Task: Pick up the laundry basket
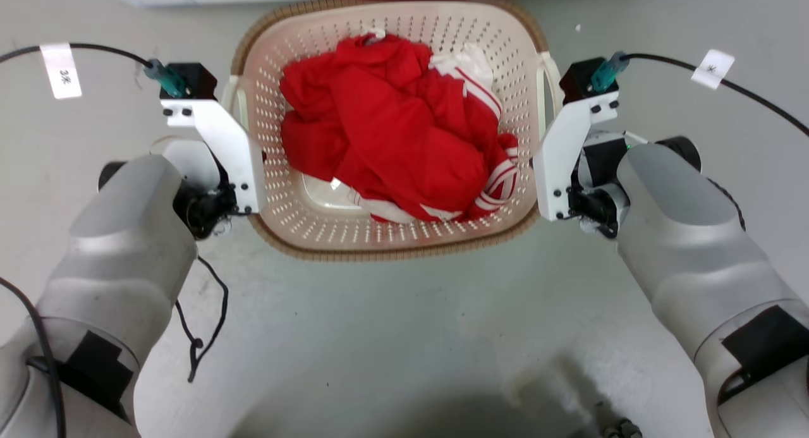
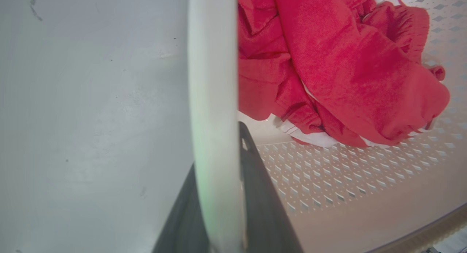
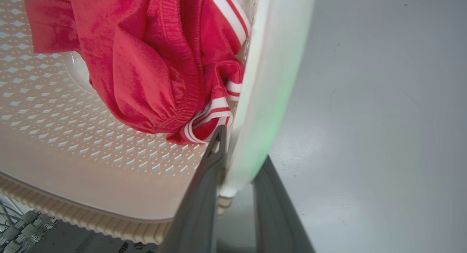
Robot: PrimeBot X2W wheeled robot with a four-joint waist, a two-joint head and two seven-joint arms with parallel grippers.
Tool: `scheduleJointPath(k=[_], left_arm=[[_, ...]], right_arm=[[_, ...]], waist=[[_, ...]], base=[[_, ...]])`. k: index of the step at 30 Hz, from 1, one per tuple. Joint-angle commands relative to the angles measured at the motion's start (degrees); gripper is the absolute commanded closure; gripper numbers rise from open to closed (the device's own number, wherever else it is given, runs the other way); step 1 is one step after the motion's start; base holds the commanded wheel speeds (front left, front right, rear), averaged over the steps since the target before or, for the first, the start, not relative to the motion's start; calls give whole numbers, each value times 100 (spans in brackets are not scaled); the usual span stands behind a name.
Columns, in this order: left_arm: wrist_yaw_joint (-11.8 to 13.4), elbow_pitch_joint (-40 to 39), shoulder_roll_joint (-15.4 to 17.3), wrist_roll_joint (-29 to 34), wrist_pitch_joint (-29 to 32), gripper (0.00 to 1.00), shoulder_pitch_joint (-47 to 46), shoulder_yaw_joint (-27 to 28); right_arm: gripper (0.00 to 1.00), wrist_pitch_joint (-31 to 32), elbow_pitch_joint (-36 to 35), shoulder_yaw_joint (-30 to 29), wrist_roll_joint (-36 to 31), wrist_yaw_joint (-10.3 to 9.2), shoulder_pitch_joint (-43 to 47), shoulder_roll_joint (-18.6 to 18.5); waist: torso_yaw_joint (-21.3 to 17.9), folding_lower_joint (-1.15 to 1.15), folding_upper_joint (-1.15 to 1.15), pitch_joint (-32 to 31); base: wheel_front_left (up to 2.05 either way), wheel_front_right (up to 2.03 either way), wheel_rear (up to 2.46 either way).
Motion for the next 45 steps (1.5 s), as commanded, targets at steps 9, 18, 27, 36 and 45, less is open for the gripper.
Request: scheduleJointPath(k=[9, 18, 27, 36, 45], left_arm=[[-11, 83, -144, -332, 461, 100, 461, -220], [-15, 210, -319, -680, 853, 100, 897, -285], [-17, 330, -471, -996, 1337, 100, 1298, -356], [-17, 454, -588, -1212, 1709, 100, 1668, -377], [-25, 562, -792, -1330, 1874, 100, 2138, -431]], right_arm=[[100, 540, -82, 293, 468, 7, 507, 19], [100, 1191, -94, 574, 927, 9, 969, 41], [100, 1854, -26, 826, 1386, 13, 1390, 52], [100, 2273, 37, 995, 1686, 13, 1686, 55], [100, 2518, 139, 1124, 1877, 13, 2065, 67]], waist=[[-70, 0, 0, -1111], [-49, 0, 0, -2060], [-9, 0, 0, -3009], [-36, 0, 0, -3648], [-40, 0, 0, -4313]], base=[[0, 0, 0], [0, 0, 0], [0, 0, 0], [0, 0, 0], [0, 0, 0]])
